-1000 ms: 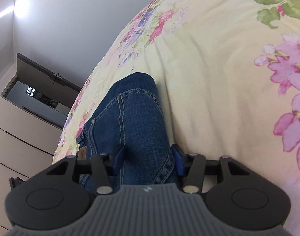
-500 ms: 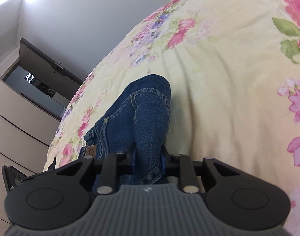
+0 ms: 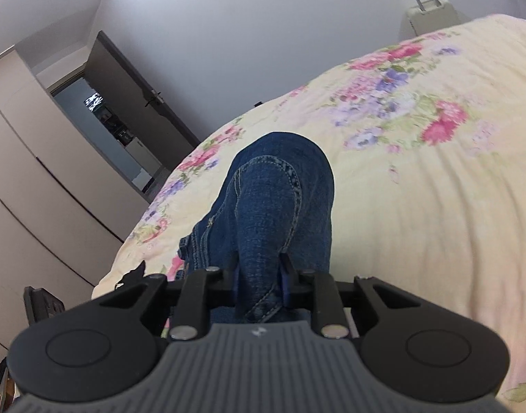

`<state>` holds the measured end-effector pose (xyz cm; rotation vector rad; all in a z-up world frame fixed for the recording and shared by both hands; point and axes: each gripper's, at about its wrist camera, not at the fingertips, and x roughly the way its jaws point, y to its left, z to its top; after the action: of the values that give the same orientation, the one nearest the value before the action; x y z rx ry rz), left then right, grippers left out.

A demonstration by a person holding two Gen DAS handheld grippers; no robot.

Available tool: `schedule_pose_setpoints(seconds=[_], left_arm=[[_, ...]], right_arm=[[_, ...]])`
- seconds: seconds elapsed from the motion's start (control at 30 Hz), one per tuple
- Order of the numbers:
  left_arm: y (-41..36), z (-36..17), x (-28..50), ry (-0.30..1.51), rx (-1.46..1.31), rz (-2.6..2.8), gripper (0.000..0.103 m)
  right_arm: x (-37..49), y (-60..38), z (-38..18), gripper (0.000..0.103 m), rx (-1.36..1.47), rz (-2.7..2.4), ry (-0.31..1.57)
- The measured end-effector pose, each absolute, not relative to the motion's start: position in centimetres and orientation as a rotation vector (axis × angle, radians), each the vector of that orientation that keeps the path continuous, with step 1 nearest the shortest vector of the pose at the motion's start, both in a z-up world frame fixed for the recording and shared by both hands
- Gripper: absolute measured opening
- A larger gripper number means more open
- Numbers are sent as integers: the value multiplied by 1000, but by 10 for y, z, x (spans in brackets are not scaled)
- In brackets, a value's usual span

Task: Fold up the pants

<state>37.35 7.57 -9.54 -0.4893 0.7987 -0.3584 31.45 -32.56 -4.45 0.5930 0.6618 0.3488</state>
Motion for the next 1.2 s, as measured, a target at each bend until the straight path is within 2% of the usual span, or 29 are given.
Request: schedule_pose_setpoints(seconds=[0.27, 0.53, 0.67, 0.87, 1.03, 1.2], left_arm=[[186, -55, 336, 684, -593, -238, 10], [276, -4, 313, 639, -498, -64, 10], [276, -41, 332, 718, -466, -41, 10], [231, -130, 355, 833, -471, -102, 10], [221, -151, 369, 829, -434, -85, 10], [214, -169, 373, 864, -380, -67, 11]], right_arm=[[335, -207, 51, 17, 473, 531, 657], [350, -98, 75, 16, 628, 730, 669], [361, -81, 37, 16, 744, 711, 750], [351, -121, -83, 16, 793, 512, 887], [350, -167, -150, 16, 827, 392, 964], [352, -174, -182, 19, 801, 354, 968]])
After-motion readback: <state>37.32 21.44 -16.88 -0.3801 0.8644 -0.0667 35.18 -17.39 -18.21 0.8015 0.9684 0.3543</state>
